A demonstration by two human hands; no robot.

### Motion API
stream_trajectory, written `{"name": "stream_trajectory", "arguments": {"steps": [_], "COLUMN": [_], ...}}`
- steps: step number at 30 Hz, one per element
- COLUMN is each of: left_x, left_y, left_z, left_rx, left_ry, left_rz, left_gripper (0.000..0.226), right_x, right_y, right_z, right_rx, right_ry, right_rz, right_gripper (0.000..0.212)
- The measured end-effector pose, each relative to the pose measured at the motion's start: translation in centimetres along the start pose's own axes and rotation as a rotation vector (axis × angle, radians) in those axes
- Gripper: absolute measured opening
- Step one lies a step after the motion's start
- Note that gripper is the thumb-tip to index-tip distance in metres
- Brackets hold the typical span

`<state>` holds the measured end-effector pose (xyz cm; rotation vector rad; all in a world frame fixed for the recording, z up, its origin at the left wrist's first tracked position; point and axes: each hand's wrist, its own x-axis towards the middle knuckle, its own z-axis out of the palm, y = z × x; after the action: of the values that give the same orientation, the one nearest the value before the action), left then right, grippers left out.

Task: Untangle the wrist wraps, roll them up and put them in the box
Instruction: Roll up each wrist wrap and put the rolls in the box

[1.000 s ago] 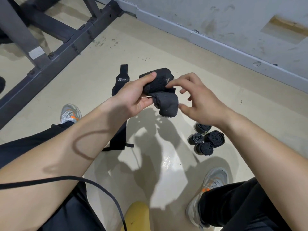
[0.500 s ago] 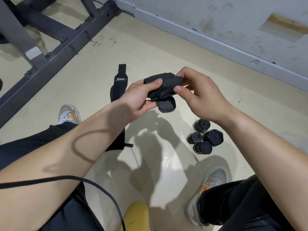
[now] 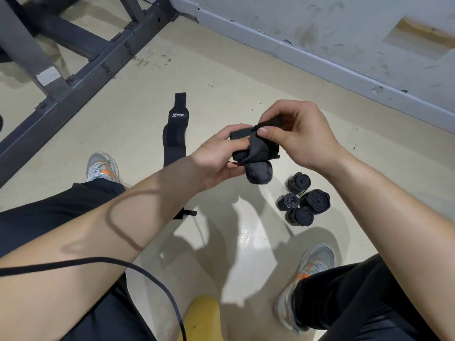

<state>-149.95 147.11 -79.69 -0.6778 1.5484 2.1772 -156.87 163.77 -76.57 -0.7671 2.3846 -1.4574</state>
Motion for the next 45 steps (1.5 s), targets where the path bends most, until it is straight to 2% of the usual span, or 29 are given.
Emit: {"name": "stream_trajectory", "arguments": {"steps": [8, 13, 16, 19, 26, 31, 35, 38, 41, 45], "left_x": [-0.8, -0.9, -1.3, -1.5, -1.3, -1.1, -0.9, -0.8, -0.2, 0.1], "left_y": [0.0, 0.3, 0.4, -0.5, -1.0, -1.1, -0.9, -0.3, 0.4, 1.7], "left_z": [0.7, 0.6, 0.9, 1.2, 1.1, 1.1, 0.8, 0.8, 0.2, -1.3], "left_rx": [-0.019, -0.026, -0.059, 0.043, 0.142, 0.187, 0.160, 0.050, -0.070, -0.173], "left_ry": [-0.108, -0.100, -0.102, -0.109, -0.095, -0.081, -0.077, -0.041, 0.054, 0.118], "left_rz": [0.017, 0.061, 0.076, 0.156, 0.234, 0.245, 0.188, 0.105, 0.050, -0.011], "left_gripper": [0.041, 0.038, 0.035, 0.031, 0.045, 0.048, 0.044, 0.031, 0.032, 0.044], "right_x": [-0.2, -0.1, -0.2, -0.3, -0.4, -0.3, -0.1, 0.2, -0.1, -0.8], "right_y": [0.7, 0.8, 0.7, 0.6, 0.3, 0.3, 0.6, 1.1, 0.5, -0.9], "right_z": [0.5, 0.9, 1.2, 1.5, 1.4, 1.5, 1.0, 0.7, 0.5, 0.1], "right_rx": [-0.123, -0.140, -0.031, 0.070, 0.238, 0.422, 0.522, 0.249, 0.023, -0.144], "right_ry": [0.065, 0.118, 0.129, 0.156, 0.177, 0.175, 0.134, 0.189, 0.241, -0.011], "right_rz": [0.030, 0.093, 0.208, 0.280, 0.362, 0.450, 0.525, 0.436, 0.270, 0.017], "right_gripper": [0.016, 0.011, 0.013, 0.016, 0.019, 0.022, 0.013, 0.008, 0.015, 0.040]}}
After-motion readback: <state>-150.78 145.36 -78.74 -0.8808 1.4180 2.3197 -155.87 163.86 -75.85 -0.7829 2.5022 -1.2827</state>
